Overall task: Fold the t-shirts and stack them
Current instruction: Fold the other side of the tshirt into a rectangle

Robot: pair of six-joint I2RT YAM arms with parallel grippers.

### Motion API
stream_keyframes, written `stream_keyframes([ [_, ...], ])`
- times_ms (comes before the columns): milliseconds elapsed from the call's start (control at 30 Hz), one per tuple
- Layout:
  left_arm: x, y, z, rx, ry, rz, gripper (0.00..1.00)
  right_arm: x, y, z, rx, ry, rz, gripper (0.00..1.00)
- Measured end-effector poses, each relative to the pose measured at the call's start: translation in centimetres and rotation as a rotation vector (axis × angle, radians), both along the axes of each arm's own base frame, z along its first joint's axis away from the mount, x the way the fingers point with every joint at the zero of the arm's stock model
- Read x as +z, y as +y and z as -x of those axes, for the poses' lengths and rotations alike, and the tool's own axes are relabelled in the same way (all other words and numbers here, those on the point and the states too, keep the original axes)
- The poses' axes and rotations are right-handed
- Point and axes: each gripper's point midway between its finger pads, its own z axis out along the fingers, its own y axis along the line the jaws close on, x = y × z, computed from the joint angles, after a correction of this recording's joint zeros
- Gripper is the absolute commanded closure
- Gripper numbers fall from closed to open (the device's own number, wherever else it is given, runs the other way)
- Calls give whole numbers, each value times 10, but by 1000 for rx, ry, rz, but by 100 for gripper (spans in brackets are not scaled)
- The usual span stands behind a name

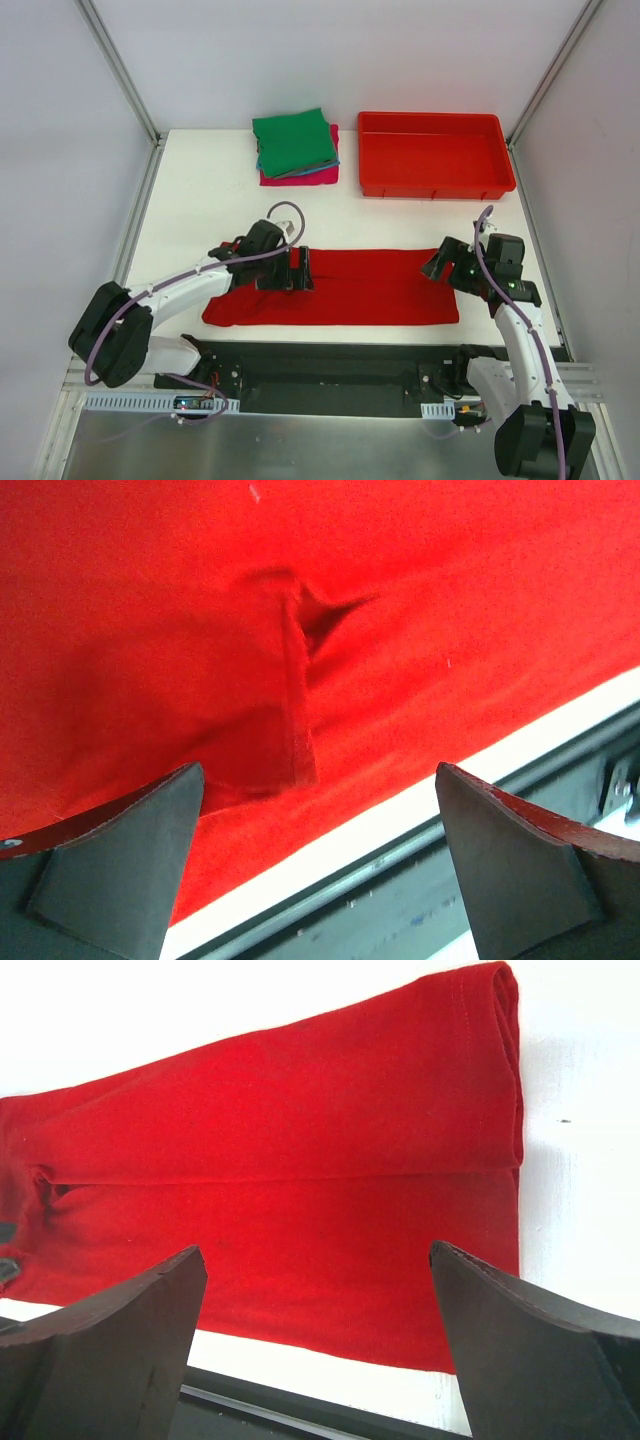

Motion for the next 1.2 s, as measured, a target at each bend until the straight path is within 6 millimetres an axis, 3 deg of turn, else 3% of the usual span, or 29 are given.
stream_keyframes([
  [167, -1, -15, 38, -121, 42, 42, 1, 0, 0, 0, -2, -1, 2, 4],
  [300, 15, -35, 68, -247, 26, 101, 1, 0, -1, 0, -5, 0, 5, 4],
  [433, 28, -44, 83, -313, 5, 137, 1, 0, -2, 0, -7, -1, 8, 4],
  [700, 38, -31, 35, -136, -131, -2, 1, 0, -2, 0, -8, -4, 10, 4],
  [833, 29, -36, 14, -79, -108, -79, 1, 1, -3, -1, -11, -8, 13, 4],
  [1033, -7, -34, 15, -72, -6, -181, 1, -1, -4, 0, -17, -3, 19, 4],
  [1200, -13, -37, 14, -63, 17, -191, 1, -5, -4, 3, -19, 9, 21, 4],
])
